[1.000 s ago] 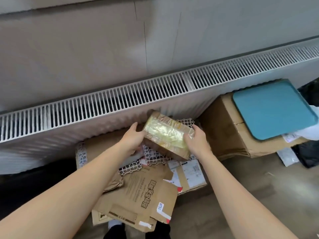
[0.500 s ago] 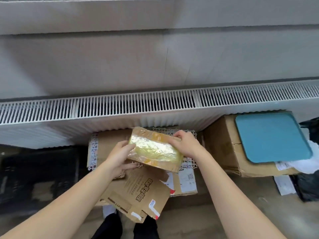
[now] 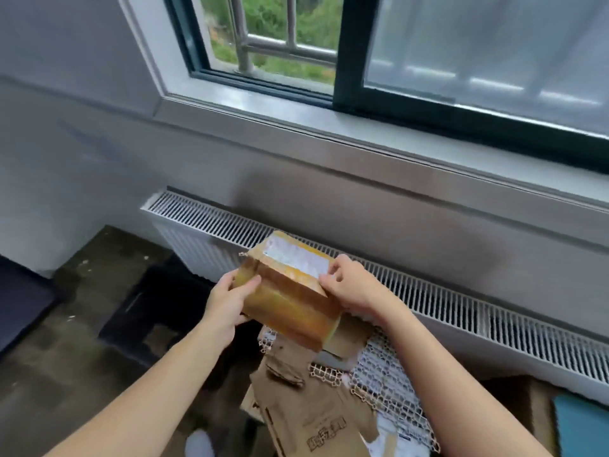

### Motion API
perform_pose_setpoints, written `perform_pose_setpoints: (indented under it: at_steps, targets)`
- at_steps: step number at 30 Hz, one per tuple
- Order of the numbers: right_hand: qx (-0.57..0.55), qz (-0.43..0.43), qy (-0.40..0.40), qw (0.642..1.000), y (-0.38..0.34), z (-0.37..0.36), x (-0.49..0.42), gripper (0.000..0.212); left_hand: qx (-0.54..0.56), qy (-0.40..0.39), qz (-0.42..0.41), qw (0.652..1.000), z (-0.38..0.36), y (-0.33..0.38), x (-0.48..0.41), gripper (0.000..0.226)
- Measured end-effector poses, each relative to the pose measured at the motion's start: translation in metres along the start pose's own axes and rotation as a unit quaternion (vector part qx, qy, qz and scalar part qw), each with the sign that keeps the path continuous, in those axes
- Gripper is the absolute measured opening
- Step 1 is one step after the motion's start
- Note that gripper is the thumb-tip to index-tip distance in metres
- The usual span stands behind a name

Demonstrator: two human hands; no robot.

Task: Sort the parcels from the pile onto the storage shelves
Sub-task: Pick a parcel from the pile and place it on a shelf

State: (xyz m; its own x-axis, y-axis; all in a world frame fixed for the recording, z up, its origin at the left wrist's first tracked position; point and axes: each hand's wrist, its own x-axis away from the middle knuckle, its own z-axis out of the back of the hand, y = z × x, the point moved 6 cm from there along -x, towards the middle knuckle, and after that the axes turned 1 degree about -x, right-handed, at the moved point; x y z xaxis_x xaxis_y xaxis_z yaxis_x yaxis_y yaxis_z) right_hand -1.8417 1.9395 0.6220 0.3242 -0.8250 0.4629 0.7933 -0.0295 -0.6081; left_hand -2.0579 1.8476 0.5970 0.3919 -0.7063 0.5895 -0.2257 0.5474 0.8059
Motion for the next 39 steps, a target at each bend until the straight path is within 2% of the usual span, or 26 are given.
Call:
perform_pose_setpoints:
  at_steps: [4,6,9,11,12,13,14,15,18,21,23,27,30,34,39]
  targets:
    - [0.030,0.040,-0.009,0.999,-0.069,-0.009,-0.010,0.075,0.044,0.043,-0.054,0.997,0.058,0.029,0.008,0.013]
    - [0.048,0.069,-0.022,0.996,-0.101,-0.017,-0.018,0.101,0.068,0.057,-0.077,0.993,0.089,0.040,0.013,0.016]
    - [0.015,0.089,-0.063,0.994,-0.143,-0.031,-0.024,0.135,0.104,0.055,-0.127,0.985,0.132,0.061,0.022,0.024]
    - [-0.005,0.092,-0.076,0.993,-0.171,-0.042,-0.022,0.144,0.132,0.048,-0.156,0.978,0.162,0.072,0.023,0.025]
    - [-0.027,0.105,-0.086,0.990,-0.185,-0.050,-0.021,0.133,0.141,0.048,-0.169,0.974,0.178,0.076,0.022,0.024]
    - [-0.058,0.118,-0.089,0.987,-0.201,-0.058,-0.018,0.111,0.140,0.055,-0.181,0.972,0.195,0.079,0.020,0.026]
    - [-0.087,0.127,-0.091,0.984,-0.216,-0.066,-0.016,0.092,0.129,0.066,-0.189,0.971,0.212,0.082,0.017,0.038]
    - [-0.112,0.132,-0.092,0.981,-0.230,-0.075,-0.015,0.082,0.113,0.076,-0.193,0.972,0.230,0.082,0.014,0.058]
    - [-0.155,0.133,-0.086,0.975,-0.276,-0.105,-0.004,0.069,0.109,0.097,-0.169,0.975,0.278,0.077,0.004,0.120]
    - [-0.183,0.135,-0.074,0.971,-0.323,-0.135,0.008,0.048,0.172,0.101,-0.132,0.971,0.318,0.077,0.005,0.144]
    - [-0.190,0.149,-0.071,0.968,-0.352,-0.151,0.012,0.043,0.200,0.113,-0.132,0.964,0.341,0.080,0.010,0.143]
    - [-0.204,0.184,-0.049,0.960,-0.408,-0.186,0.018,0.032,0.287,0.103,-0.140,0.942,0.395,0.080,0.013,0.104]
    - [-0.236,0.203,-0.030,0.950,-0.447,-0.213,0.025,0.023,0.299,0.064,-0.140,0.942,0.426,0.079,0.022,0.092]
    - [-0.267,0.234,-0.018,0.935,-0.494,-0.241,0.032,0.018,0.250,0.034,-0.177,0.951,0.455,0.081,0.039,0.098]
    - [-0.227,0.295,-0.043,0.927,-0.544,-0.267,0.057,0.033,0.227,0.094,-0.253,0.936,0.509,0.093,0.062,0.100]
